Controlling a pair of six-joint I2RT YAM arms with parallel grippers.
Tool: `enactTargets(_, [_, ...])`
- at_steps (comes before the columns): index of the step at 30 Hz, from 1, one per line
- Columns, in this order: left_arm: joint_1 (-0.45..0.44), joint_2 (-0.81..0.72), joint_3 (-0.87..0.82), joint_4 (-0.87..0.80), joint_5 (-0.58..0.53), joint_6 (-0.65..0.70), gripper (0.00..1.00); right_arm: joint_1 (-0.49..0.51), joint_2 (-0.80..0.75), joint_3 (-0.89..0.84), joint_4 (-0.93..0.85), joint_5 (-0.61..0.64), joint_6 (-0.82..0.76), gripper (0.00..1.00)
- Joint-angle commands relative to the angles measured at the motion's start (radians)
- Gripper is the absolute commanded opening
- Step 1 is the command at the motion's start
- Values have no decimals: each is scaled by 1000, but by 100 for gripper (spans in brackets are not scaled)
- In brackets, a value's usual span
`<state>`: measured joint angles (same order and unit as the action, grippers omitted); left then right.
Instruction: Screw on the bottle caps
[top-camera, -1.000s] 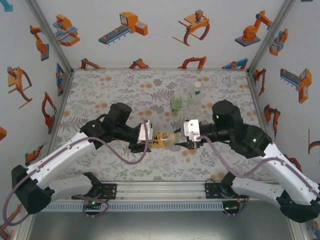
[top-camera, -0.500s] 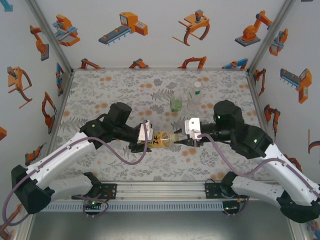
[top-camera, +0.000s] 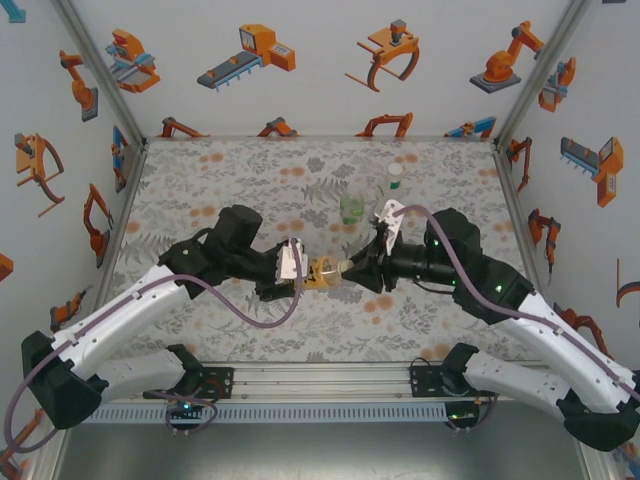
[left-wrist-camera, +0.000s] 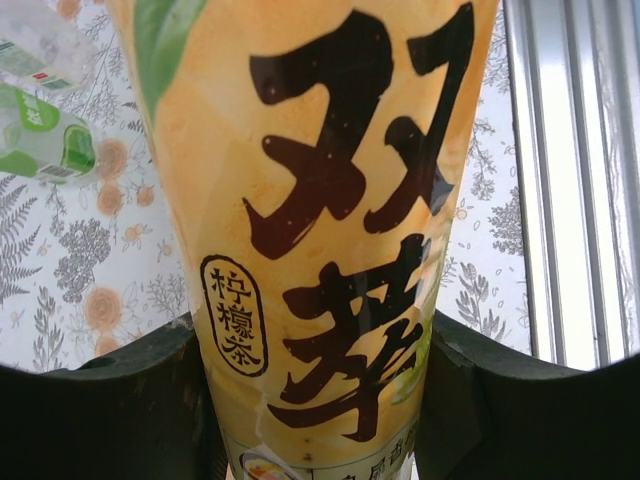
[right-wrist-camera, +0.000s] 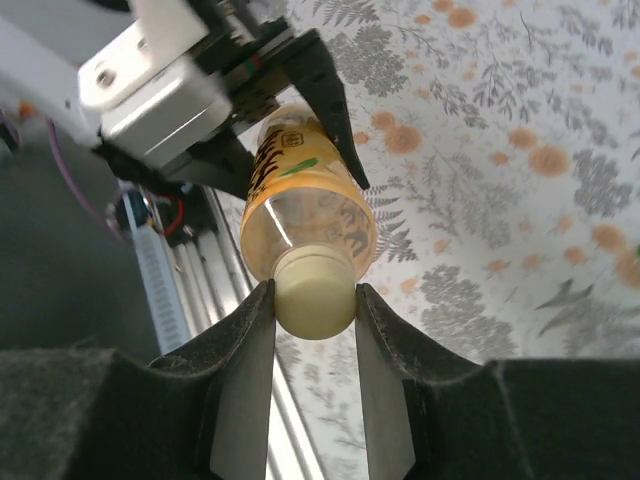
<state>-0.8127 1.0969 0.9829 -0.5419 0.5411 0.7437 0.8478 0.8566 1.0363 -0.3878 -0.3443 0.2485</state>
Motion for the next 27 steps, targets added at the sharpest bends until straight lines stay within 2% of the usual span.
enactTargets(1, [-8,-18,-6,69,13,-10,0,1,4,-24,87,160,360,0])
enactTargets(9, [-8,-2,-4,72,11,-12,0,2,-2,-46,-15,310,839,0])
enactTargets(12, [-8,0,-3,72,12,-12,0,2,0,-66,36,272,905,0])
enactTargets(16, [-8,0,-2,72,14,-12,0,1,37,-19,4,231,887,7])
enactTargets(21, [-8,-6,-3,72,14,-11,0,2,29,-15,21,248,832,17])
enactTargets(27, [-8,-6,-4,70,19,-6,0,1,-21,0,53,277,664,40])
